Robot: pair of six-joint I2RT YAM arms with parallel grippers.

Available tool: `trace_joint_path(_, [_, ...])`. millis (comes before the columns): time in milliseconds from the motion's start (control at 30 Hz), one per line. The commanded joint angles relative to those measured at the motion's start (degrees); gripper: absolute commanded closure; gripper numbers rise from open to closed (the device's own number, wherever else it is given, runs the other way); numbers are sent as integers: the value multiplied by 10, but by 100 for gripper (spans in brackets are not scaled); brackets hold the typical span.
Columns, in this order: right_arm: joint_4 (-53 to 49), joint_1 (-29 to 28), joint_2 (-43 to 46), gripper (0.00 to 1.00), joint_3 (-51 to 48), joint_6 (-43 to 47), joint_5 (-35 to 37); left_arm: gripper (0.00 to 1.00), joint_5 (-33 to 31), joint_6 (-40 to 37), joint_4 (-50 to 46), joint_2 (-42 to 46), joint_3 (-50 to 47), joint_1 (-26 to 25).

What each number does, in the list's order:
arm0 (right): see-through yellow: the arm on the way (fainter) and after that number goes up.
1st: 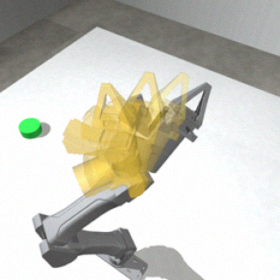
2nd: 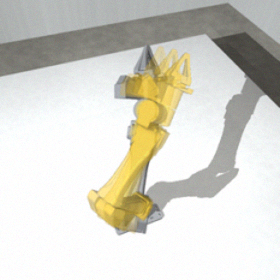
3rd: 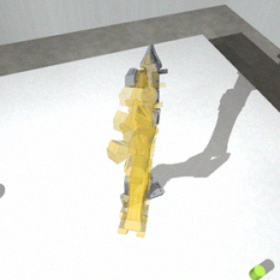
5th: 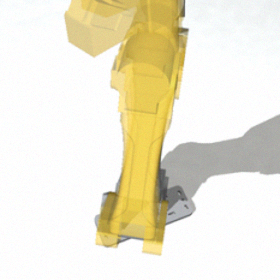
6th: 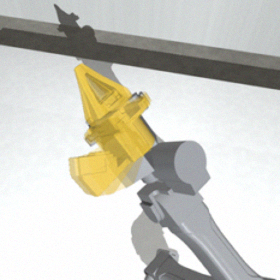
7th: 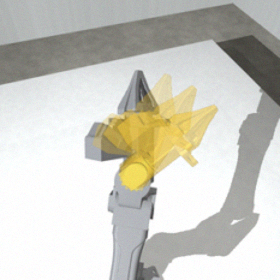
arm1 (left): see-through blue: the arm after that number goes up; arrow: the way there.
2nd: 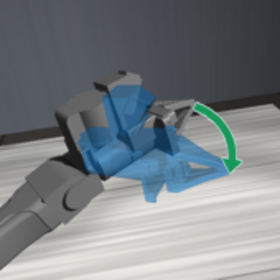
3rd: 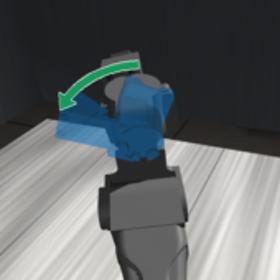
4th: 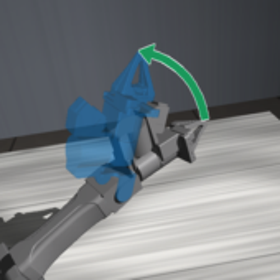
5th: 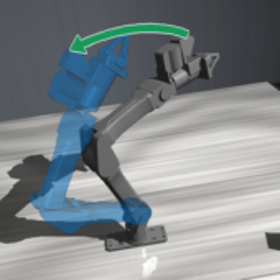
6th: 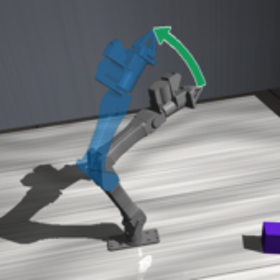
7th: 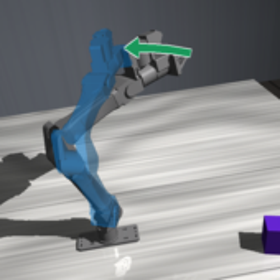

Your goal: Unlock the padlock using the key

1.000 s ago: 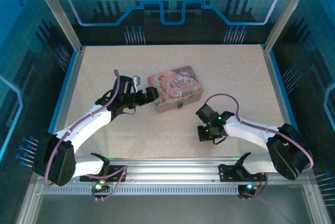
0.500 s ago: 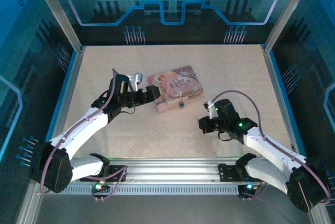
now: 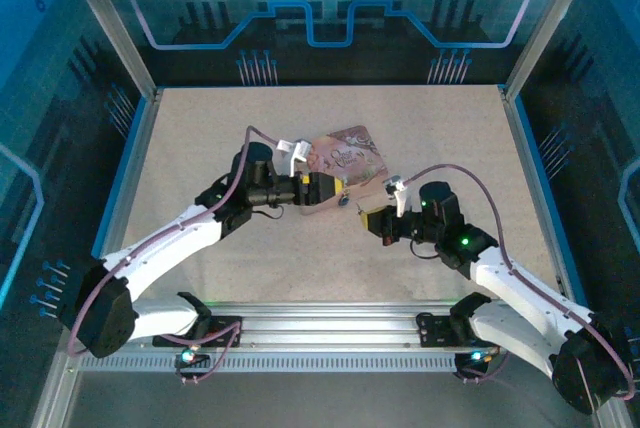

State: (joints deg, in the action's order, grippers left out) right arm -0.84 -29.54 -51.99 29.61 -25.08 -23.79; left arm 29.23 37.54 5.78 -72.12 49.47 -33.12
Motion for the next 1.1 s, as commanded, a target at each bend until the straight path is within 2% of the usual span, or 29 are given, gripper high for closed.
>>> trace_joint_path(0, [80,5,-7,94,8,-19,-49,29,12,-5,26,-22,23,-18])
trace_joint_path(200, [132,5,-36,94,8,-32,-86,35,7,-5,30,-52,36,-38])
trace_joint_path(467, [148,5,-42,94,8,-38,-104,45,-6,-3,32,-73,45,-51])
trace_joint_path(667, [148,4,-42,94,7,-43,-106,64,-11,1,39,-77,45,-54])
trace_joint_path(900, [156,5,-46,91,3,-51,-104,89,-14,1,40,-73,43,-53])
trace_joint_path(1067, [183,8,-54,87,0,-63,-113,100,-15,1,40,-71,43,-53])
